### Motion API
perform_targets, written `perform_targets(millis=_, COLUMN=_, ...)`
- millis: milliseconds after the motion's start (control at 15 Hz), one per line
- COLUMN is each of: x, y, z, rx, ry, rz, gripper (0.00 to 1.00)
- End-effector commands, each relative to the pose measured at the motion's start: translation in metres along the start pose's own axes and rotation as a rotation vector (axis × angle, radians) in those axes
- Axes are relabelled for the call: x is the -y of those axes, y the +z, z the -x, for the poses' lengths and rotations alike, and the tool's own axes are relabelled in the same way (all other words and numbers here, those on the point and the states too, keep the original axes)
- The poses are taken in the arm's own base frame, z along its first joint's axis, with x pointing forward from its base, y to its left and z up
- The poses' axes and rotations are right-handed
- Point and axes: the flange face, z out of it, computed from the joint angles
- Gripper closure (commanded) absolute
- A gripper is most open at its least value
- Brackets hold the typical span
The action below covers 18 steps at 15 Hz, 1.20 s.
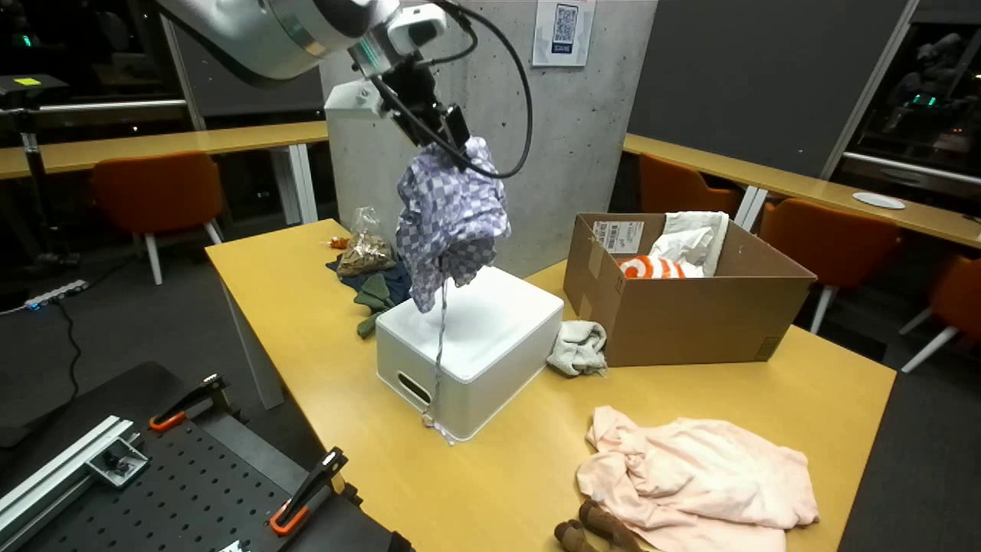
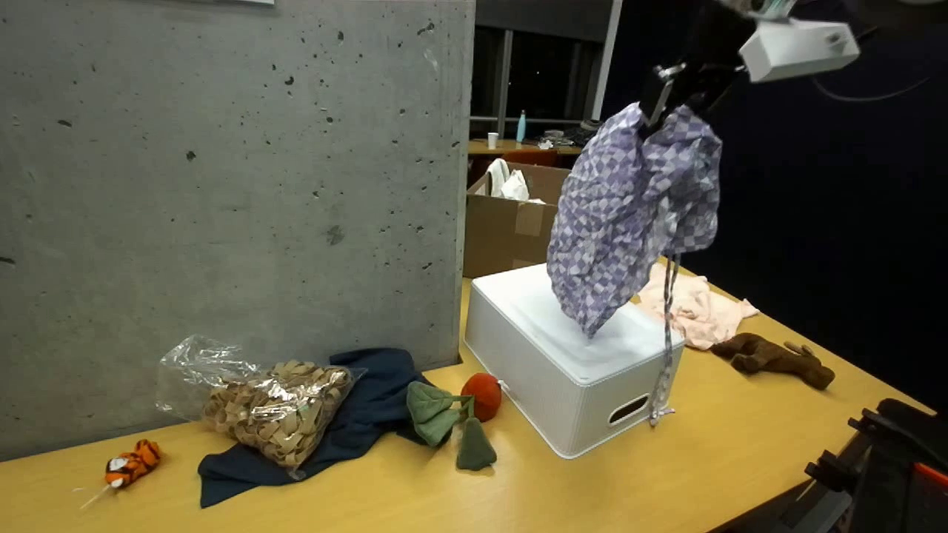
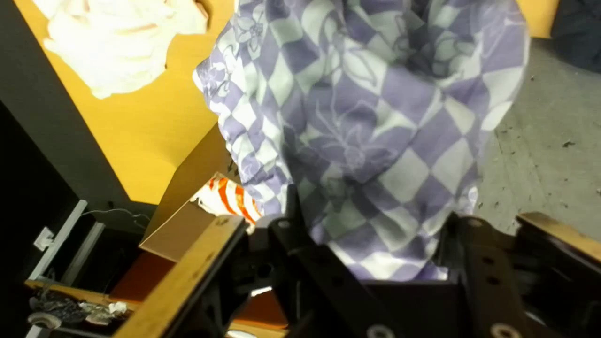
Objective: Put the checked shirt on the basket, then remove it from the basket
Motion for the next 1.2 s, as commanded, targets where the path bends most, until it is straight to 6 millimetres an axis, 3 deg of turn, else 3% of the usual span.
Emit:
perform_targets(millis=0, x=0.034, y=0.062, z=-0.007, rx=0.038, ry=-0.022, rz=-0.019, gripper=0.66)
perform_targets(millis=333, x=0.070, y=0.146, z=0.001, rx=0.133, ry=-0.031, rz=-0.028, gripper=0.66)
perform_targets(millis=667, x=0.084, y=0.219, z=0.006, rx=0.215, ry=-0.008, rz=-0.061, gripper=0.66)
perform_targets(millis=1133, x=0.079, y=0.267, z=0.017, rx=0.286, ry=0.025, rz=-0.050, gripper=0.66)
